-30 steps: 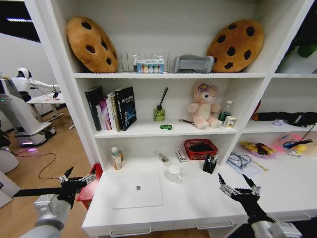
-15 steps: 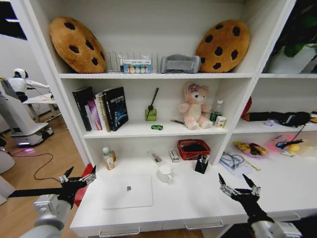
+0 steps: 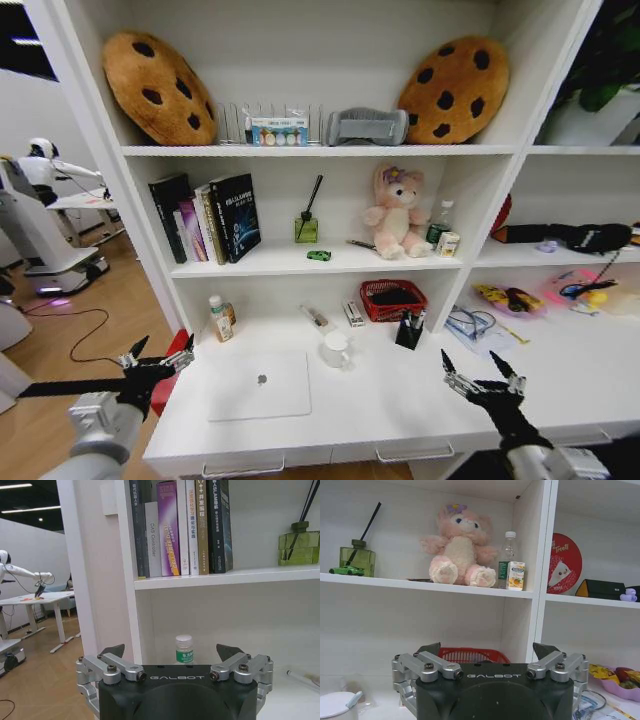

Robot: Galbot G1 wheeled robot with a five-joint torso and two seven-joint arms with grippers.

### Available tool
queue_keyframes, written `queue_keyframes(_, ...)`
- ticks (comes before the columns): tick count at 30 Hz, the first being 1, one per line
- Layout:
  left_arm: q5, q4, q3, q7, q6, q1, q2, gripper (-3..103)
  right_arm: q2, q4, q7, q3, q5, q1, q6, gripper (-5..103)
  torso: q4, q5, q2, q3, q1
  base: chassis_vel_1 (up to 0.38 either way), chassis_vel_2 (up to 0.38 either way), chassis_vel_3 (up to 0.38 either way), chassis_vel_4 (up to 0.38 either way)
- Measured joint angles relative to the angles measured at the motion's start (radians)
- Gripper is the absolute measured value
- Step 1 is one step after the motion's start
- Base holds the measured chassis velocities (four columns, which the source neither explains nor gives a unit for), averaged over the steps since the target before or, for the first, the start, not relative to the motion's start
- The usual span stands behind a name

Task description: Organize the objects on the table.

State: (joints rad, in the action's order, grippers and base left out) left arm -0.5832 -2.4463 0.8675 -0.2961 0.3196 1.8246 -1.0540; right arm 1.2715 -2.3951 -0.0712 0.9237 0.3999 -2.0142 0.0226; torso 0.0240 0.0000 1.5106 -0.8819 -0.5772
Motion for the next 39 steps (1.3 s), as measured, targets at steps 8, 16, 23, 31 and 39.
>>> queue_keyframes(8,0.000,0.000,0.000,0.000,0.000,0.000,0.000,100,0.000,0.000,0.000,0.000,0.000,0.000,0.000,100,0.0000,0.0000,0.000,0.000,0.000,0.103,-0.075,-0.093,0.076)
queue_keyframes(16,0.000,0.000,0.000,0.000,0.000,0.000,0.000,100,0.000,0.000,0.000,0.000,0.000,0.000,0.000,100,-0.0001,-0.0002,0.001,0.000,0.000,0.200,-0.202,-0.208,0.209)
queue_keyframes(23,0.000,0.000,0.000,0.000,0.000,0.000,0.000,100,0.000,0.000,0.000,0.000,0.000,0.000,0.000,100,0.0000,0.0007,0.001,-0.001,0.000,0.277,-0.281,-0.297,0.279)
queue_keyframes(31,0.000,0.000,0.000,0.000,0.000,0.000,0.000,100,0.000,0.000,0.000,0.000,0.000,0.000,0.000,100,0.0001,-0.0004,0.002,-0.001,0.000,0.352,-0.362,-0.352,0.354)
queue_keyframes(39,0.000,0.000,0.000,-0.001,0.000,0.000,0.000,100,0.000,0.000,0.000,0.000,0.000,0.000,0.000,100,-0.0003,-0.0010,0.002,-0.001,0.000,0.365,-0.355,-0.348,0.339)
